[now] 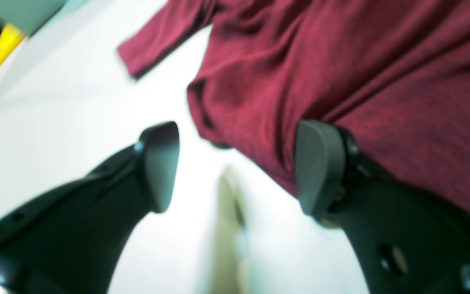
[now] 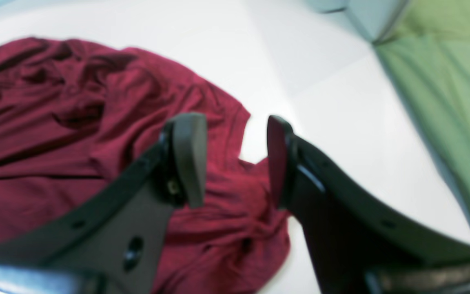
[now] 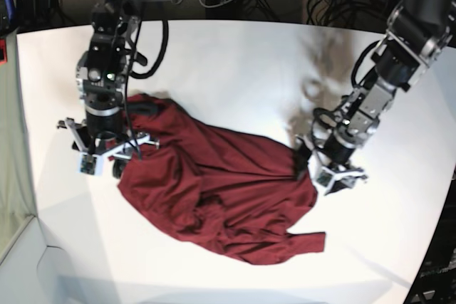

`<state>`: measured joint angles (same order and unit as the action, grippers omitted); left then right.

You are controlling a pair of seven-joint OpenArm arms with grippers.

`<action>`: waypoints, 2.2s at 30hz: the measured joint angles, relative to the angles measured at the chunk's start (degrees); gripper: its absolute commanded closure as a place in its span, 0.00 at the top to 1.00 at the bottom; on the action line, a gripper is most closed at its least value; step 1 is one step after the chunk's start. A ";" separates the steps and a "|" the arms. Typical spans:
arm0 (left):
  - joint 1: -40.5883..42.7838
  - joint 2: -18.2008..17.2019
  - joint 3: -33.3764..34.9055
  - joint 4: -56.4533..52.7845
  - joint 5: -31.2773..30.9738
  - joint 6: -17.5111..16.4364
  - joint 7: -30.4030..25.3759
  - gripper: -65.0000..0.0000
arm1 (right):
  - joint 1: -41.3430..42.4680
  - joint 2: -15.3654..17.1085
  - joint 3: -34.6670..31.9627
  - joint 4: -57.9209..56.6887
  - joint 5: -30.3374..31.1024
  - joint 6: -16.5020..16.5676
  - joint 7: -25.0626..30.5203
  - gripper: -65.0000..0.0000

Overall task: Layout the t-shirt on the table in an organized manner, then fold the t-shirt properly
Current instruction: 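Release the shirt and raise both grippers, then grasp the shirt edges with both grippers, one at each side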

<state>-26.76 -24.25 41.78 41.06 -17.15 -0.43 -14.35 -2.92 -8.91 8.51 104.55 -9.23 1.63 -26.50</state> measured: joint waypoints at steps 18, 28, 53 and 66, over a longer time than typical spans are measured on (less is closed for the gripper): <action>14.80 -6.36 -25.42 17.31 0.22 0.00 0.76 0.66 | 2.08 0.17 -10.56 -8.17 0.07 0.00 -0.02 0.39; 17.55 -0.52 -25.24 25.44 0.42 -0.42 8.87 0.66 | 16.70 0.72 -9.46 -27.06 0.02 0.13 -0.39 0.39; 21.86 -1.25 -35.17 26.88 0.20 0.09 10.23 0.66 | 30.62 7.21 0.42 -52.13 -0.33 0.02 0.39 0.40; 22.97 -1.33 -35.17 26.88 0.22 0.09 10.32 0.66 | 30.80 7.17 0.31 -58.40 -0.31 0.00 7.98 0.40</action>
<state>-3.79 -25.58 6.61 67.94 -16.93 -0.34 -4.03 27.88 -1.74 8.82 46.15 -9.54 1.63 -18.52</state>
